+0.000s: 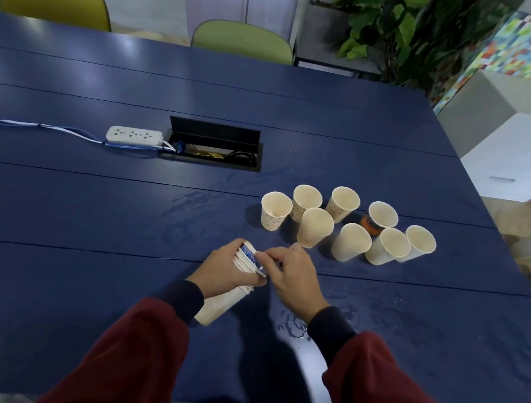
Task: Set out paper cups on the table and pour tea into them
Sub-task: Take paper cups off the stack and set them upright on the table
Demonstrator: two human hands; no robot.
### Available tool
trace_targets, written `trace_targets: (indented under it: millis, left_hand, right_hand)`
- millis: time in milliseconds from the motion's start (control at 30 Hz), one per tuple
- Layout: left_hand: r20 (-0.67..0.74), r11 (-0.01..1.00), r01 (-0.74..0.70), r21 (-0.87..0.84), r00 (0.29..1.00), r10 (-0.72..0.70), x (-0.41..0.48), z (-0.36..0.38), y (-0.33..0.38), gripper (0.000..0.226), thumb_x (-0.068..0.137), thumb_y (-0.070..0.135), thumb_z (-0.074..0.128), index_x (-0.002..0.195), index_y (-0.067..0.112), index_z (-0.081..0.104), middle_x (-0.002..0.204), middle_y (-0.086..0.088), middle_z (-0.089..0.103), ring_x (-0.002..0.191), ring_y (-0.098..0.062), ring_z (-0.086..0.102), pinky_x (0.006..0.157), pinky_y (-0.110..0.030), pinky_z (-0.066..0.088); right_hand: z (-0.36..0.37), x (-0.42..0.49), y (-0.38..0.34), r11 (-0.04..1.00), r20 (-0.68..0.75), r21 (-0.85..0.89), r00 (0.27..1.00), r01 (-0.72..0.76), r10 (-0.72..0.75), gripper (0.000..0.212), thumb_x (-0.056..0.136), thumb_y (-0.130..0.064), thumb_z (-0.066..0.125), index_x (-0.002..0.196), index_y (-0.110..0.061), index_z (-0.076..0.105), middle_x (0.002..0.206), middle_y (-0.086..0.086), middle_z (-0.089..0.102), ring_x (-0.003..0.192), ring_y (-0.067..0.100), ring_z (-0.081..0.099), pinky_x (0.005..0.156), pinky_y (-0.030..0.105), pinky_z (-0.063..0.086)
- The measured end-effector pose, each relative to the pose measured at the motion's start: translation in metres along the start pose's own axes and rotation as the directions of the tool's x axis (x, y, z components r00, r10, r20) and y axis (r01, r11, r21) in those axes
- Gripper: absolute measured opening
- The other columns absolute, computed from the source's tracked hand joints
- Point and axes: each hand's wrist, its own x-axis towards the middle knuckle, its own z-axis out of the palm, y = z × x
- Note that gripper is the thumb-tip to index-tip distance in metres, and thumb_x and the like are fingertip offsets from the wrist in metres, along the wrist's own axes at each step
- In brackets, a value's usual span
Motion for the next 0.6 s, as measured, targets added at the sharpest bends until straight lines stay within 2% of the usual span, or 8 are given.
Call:
trace_targets:
  millis: [100, 200, 267, 433, 500, 600]
  left_hand:
    - [0.014, 1.000, -0.002, 0.007, 1.000, 0.002, -0.002, 0.004, -0.002, 0.050, 0.062, 0.031, 0.091, 0.102, 0.026, 0.061, 0.094, 0.006, 0.072, 0.086, -0.014, 0.068, 0.083, -0.040, 0.057]
    - [-0.008, 0.999, 0.032, 0.035, 0.999, -0.032, -0.006, 0.001, -0.012, 0.051, 0.059, 0.033, 0.091, 0.100, 0.030, 0.059, 0.092, 0.008, 0.071, 0.086, -0.014, 0.068, 0.081, -0.039, 0.057]
    - [-0.059, 0.998, 0.063, 0.004, 0.996, -0.062, -0.009, -0.004, -0.018, 0.052, 0.059, 0.035, 0.091, 0.099, 0.028, 0.059, 0.090, 0.007, 0.072, 0.084, -0.014, 0.069, 0.079, -0.037, 0.057]
    - [-0.099, 0.996, 0.087, 0.002, 0.991, -0.086, -0.012, -0.008, -0.015, 0.052, 0.064, 0.037, 0.091, 0.100, 0.021, 0.057, 0.093, 0.006, 0.071, 0.084, -0.013, 0.068, 0.078, -0.034, 0.058]
    - [-0.095, 0.996, 0.088, -0.004, 0.992, -0.088, -0.013, -0.007, -0.013, 0.052, 0.064, 0.036, 0.091, 0.099, 0.020, 0.056, 0.093, 0.004, 0.072, 0.084, -0.014, 0.069, 0.079, -0.035, 0.057]
    - [-0.067, 0.997, 0.075, 0.003, 0.995, -0.074, -0.015, -0.006, -0.013, 0.049, 0.064, 0.036, 0.091, 0.093, 0.020, 0.054, 0.088, 0.004, 0.071, 0.075, -0.011, 0.065, 0.070, -0.030, 0.053]
  right_hand:
    - [-0.002, -0.002, 0.001, 0.995, -0.081, 0.079, 0.995, -0.055, 0.061, 0.032, 0.098, -0.031, 0.057, 0.074, -0.015, 0.069, 0.057, -0.008, 0.051, 0.060, 0.012, 0.046, 0.059, 0.033, 0.033]
    - [-0.012, 0.000, 0.011, 0.980, -0.220, 0.134, 0.960, -0.145, 0.173, 0.032, 0.101, -0.027, 0.057, 0.073, -0.012, 0.065, 0.060, -0.005, 0.057, 0.058, 0.012, 0.046, 0.059, 0.037, 0.039]
    - [-0.022, 0.004, 0.019, 0.979, -0.261, 0.134, 0.947, -0.155, 0.186, 0.031, 0.102, -0.026, 0.057, 0.075, -0.013, 0.065, 0.063, -0.004, 0.060, 0.060, 0.014, 0.049, 0.060, 0.036, 0.039]
    - [-0.018, 0.015, 0.027, 0.995, -0.173, -0.025, 0.981, -0.099, 0.093, 0.018, 0.098, -0.019, 0.063, 0.087, -0.008, 0.074, 0.074, 0.007, 0.070, 0.068, 0.025, 0.061, 0.064, 0.038, 0.046]
    - [-0.014, 0.015, 0.027, 0.993, -0.095, -0.087, 0.993, -0.076, 0.068, 0.015, 0.096, -0.014, 0.064, 0.100, -0.007, 0.076, 0.090, 0.012, 0.075, 0.082, 0.032, 0.067, 0.073, 0.038, 0.051]
    - [-0.011, 0.008, 0.022, 0.997, -0.066, -0.061, 0.997, -0.050, 0.046, 0.022, 0.095, -0.011, 0.064, 0.115, -0.008, 0.073, 0.109, 0.009, 0.074, 0.093, 0.026, 0.069, 0.082, 0.028, 0.049]
